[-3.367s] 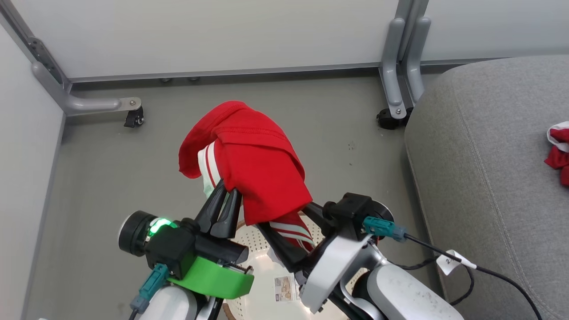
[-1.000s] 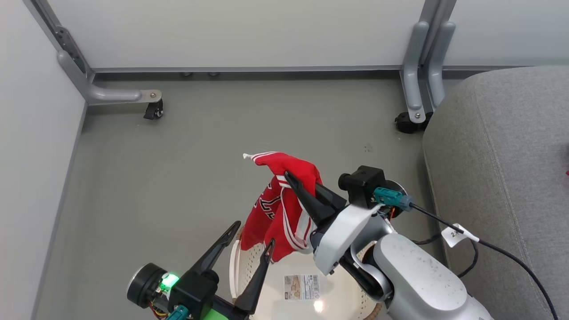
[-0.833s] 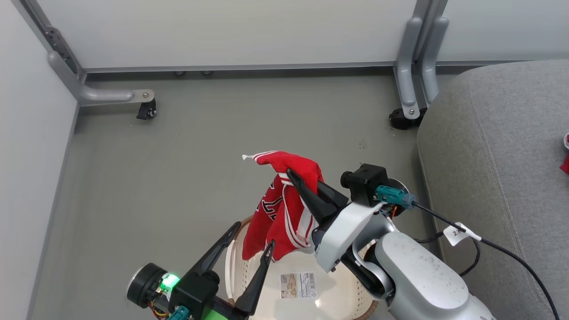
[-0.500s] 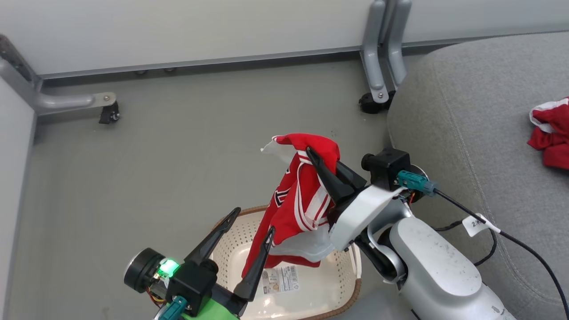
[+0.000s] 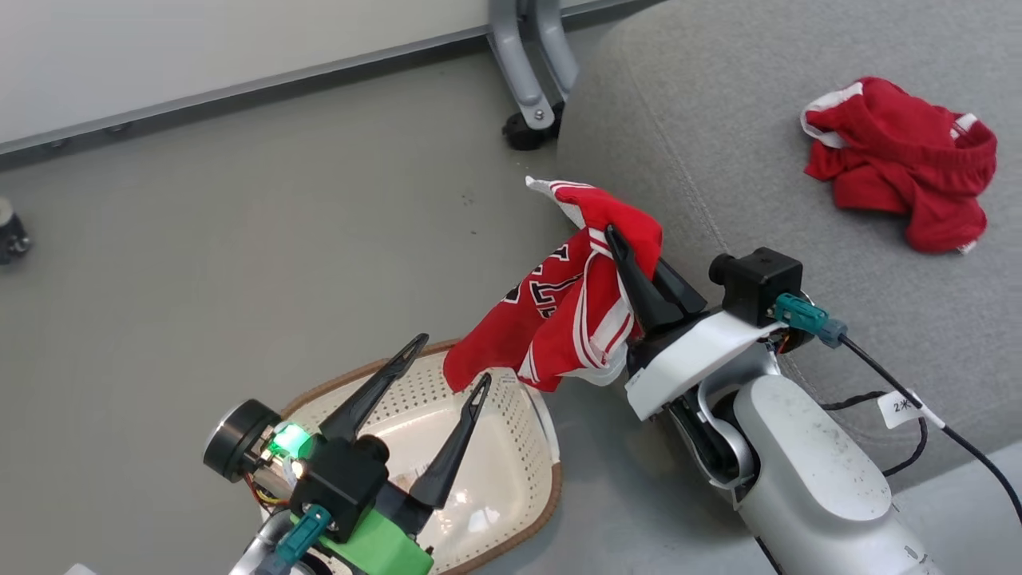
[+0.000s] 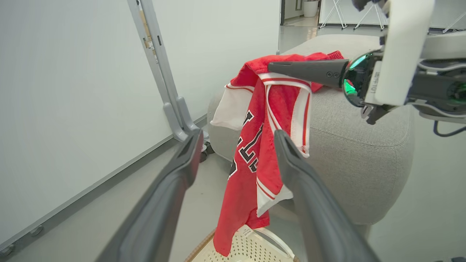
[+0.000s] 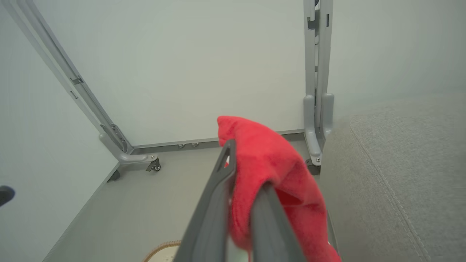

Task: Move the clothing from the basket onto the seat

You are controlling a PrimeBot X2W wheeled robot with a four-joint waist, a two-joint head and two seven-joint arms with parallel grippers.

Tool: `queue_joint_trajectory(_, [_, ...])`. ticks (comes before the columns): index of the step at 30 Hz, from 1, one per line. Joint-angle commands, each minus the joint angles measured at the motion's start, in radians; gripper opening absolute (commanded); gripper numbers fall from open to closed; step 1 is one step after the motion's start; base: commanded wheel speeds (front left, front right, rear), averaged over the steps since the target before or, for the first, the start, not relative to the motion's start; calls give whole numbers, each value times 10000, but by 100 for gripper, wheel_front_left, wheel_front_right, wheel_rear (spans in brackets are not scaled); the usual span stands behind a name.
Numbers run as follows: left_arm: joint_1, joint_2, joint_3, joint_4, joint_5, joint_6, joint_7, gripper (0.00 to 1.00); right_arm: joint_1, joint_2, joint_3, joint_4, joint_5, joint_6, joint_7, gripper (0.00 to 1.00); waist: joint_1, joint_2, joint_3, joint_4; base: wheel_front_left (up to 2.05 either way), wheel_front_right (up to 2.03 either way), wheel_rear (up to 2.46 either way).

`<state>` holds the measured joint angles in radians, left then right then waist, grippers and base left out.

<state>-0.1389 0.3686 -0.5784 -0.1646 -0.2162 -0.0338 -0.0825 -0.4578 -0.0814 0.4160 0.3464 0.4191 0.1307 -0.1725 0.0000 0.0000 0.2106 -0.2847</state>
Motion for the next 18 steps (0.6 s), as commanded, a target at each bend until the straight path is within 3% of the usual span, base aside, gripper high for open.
queue_joint_trajectory(1, [-187,136,26,-80,130,-26,64,100,55,31,-99,36,-77,1,-116,0,0,0,814,-1150,0,0,0])
queue_joint_trajectory(9, [-305,459,-31,-466,196,-59,454,100,-312,202,-840,144,-17,1,-467,0,0,0,1393,-2025,0,0,0])
queue_joint_trajectory(18, [-778,719,-37,-767,331,-207,692,100,-2042,-294,-2455,120,-283,1,-587,0,0,0,2001,-2056,0,0,0])
